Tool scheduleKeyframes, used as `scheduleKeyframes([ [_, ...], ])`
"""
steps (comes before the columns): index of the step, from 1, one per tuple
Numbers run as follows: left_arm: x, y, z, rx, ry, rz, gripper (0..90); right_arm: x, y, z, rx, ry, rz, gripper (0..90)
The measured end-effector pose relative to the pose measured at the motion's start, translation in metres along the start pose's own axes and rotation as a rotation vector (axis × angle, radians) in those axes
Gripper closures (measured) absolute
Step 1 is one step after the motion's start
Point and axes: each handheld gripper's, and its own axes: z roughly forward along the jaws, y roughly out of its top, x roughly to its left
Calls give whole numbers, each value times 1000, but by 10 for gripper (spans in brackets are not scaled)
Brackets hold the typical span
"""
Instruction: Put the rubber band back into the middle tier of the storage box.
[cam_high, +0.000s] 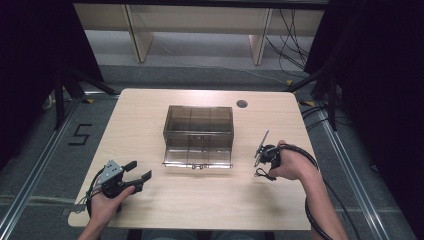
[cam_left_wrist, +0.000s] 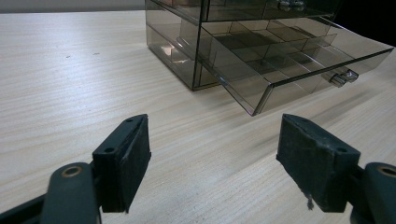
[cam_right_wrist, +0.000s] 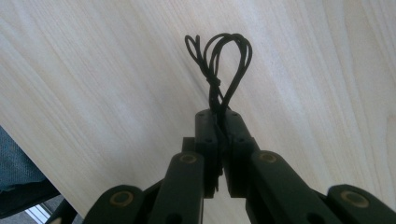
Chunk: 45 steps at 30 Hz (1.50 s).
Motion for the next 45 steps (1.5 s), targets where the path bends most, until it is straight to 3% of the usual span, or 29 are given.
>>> scheduleKeyframes([
  [4,0,0,0,0,-1,-1,250,3,2,0,1,5,19,870],
  [6,0,0,0,1,-2,1,250,2,4,0,2,3,-8,869],
  [7,0,0,0,0,-3,0,250,4,4,-1,1,12,20,869],
  [20,0,0,0,0,-6,-1,250,10,16,-11,7,-13,-23,869],
  [35,0,0,1,-2,-12,4,251,11,26,-15,-3,-6,-70,869],
  [38,1,0,1,-4,-14,5,251,13,27,-16,0,-2,-54,869],
  [44,0,0,1,-4,-13,3,251,13,31,-20,-11,-7,-90,869],
  [45,0,0,1,-3,-14,3,251,15,32,-22,-5,-19,-71,869],
])
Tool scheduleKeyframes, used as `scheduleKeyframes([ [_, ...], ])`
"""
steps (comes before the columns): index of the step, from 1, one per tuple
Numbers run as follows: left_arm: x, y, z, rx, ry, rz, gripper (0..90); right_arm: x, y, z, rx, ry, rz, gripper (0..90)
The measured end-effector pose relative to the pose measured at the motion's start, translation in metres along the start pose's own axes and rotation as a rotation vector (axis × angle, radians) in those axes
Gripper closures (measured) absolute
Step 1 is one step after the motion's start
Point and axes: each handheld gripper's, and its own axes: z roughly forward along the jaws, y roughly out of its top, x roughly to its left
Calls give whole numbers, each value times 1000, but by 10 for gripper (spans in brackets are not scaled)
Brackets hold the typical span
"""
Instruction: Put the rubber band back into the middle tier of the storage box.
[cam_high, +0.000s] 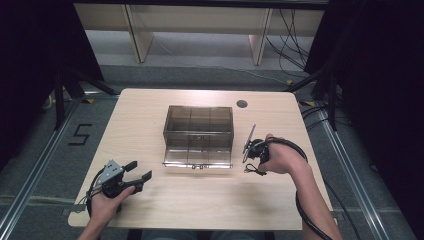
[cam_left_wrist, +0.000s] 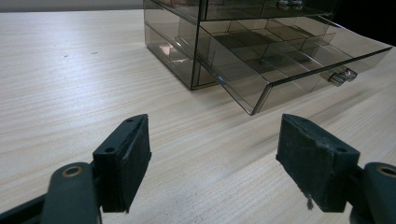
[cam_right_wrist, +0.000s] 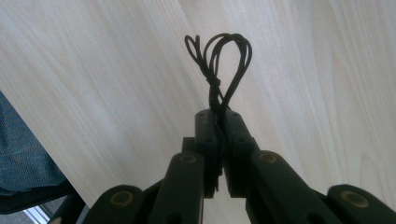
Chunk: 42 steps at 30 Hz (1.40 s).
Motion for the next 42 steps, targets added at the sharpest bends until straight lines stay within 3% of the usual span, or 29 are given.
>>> scheduleKeyframes([
  [9,0,0,0,0,2,0,251,-1,3,-3,0,4,-7,869],
  [10,0,0,0,-1,1,0,251,-2,4,-3,-6,9,-31,869],
  [16,-1,0,0,7,10,2,252,0,6,-5,-2,-3,-10,869],
  [23,-1,0,0,7,10,1,252,-1,11,-6,-7,3,-36,869],
  [24,-1,0,0,6,9,1,252,1,11,-6,-1,-3,-16,869],
  [25,-1,0,0,7,9,1,252,0,12,-6,-1,9,-36,869],
  [42,-1,0,0,3,4,0,252,2,24,-9,-18,2,-49,869],
])
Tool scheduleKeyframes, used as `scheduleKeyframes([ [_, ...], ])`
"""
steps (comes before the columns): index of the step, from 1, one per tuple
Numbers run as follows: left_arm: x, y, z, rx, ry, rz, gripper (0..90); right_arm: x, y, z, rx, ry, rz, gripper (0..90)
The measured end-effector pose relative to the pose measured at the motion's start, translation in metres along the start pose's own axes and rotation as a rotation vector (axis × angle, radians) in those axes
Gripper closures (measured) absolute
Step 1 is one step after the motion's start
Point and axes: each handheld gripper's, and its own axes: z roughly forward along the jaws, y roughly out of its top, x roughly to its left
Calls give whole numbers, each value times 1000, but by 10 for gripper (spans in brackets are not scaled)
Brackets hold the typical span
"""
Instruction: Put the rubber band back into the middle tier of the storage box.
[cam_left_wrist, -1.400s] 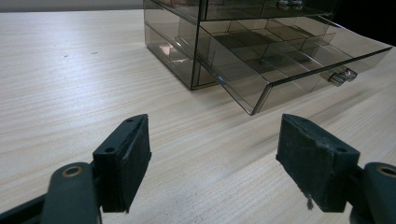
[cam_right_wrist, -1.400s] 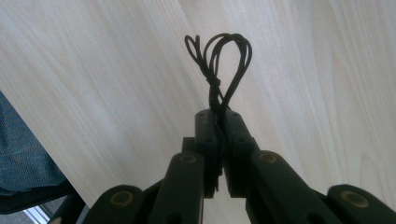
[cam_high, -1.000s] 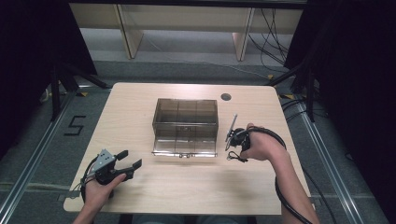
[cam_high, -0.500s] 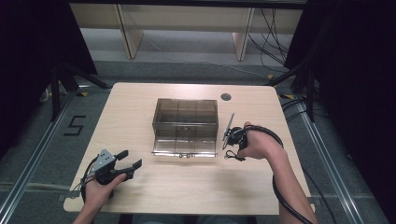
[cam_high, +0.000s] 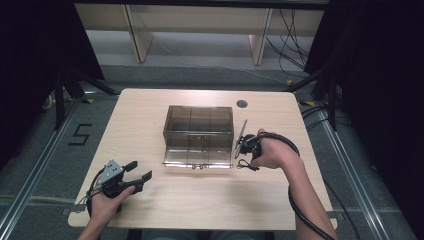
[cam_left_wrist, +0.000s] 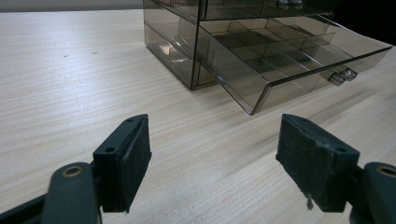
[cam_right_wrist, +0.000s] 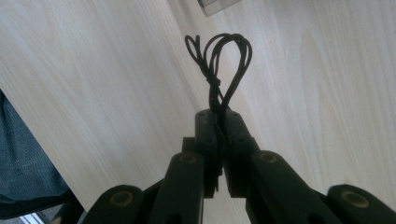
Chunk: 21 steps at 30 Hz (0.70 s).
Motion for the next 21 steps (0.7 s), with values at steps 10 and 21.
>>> scheduleKeyframes([
  [10,0,0,0,-2,-3,-1,252,3,9,-1,-1,-2,-3,869],
  [21,0,0,0,-4,-6,-1,253,3,17,-1,-7,-3,-16,868],
])
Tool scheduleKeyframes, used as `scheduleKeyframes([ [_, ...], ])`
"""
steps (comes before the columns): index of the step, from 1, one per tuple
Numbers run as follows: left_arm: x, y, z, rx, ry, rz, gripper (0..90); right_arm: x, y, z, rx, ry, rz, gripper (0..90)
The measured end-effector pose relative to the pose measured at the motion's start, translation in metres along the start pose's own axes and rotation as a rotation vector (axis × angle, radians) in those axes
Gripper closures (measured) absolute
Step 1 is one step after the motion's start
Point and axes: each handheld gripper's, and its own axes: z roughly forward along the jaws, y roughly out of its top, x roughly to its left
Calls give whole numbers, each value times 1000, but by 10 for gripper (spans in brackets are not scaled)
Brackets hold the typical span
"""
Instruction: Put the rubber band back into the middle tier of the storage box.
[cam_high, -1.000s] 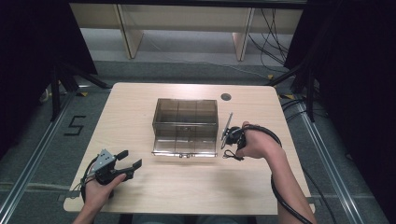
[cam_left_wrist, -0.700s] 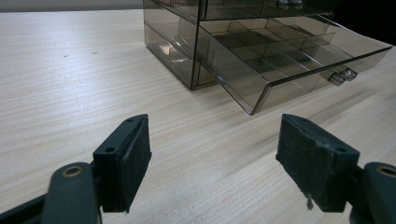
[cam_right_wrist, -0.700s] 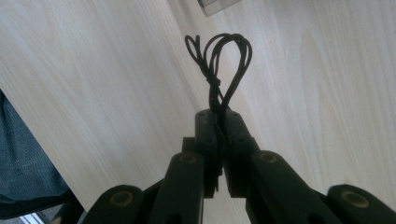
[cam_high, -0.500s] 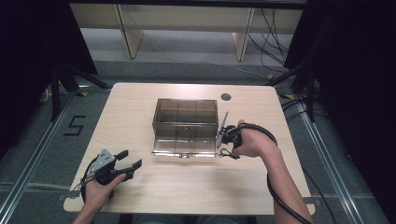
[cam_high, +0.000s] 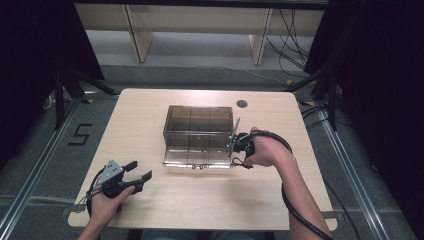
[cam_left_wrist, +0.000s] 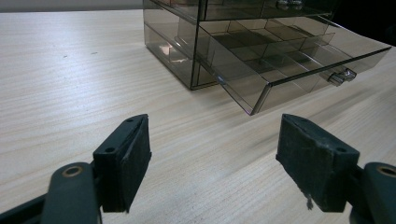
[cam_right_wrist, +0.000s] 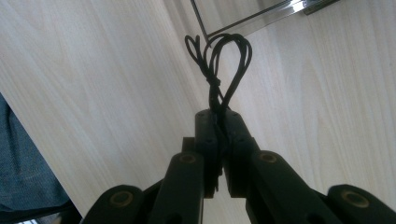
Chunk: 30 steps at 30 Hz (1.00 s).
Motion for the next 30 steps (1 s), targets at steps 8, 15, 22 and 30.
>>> scheduleKeyframes([
  [8,-1,0,-1,6,8,1,252,0,3,0,4,2,-16,868],
  [15,0,0,0,0,0,0,252,0,6,0,8,7,-8,868],
  [22,-1,0,-1,6,7,0,252,0,11,-2,5,5,-29,868],
  [30,0,0,0,-2,-1,-1,252,1,13,-7,3,2,-36,868],
])
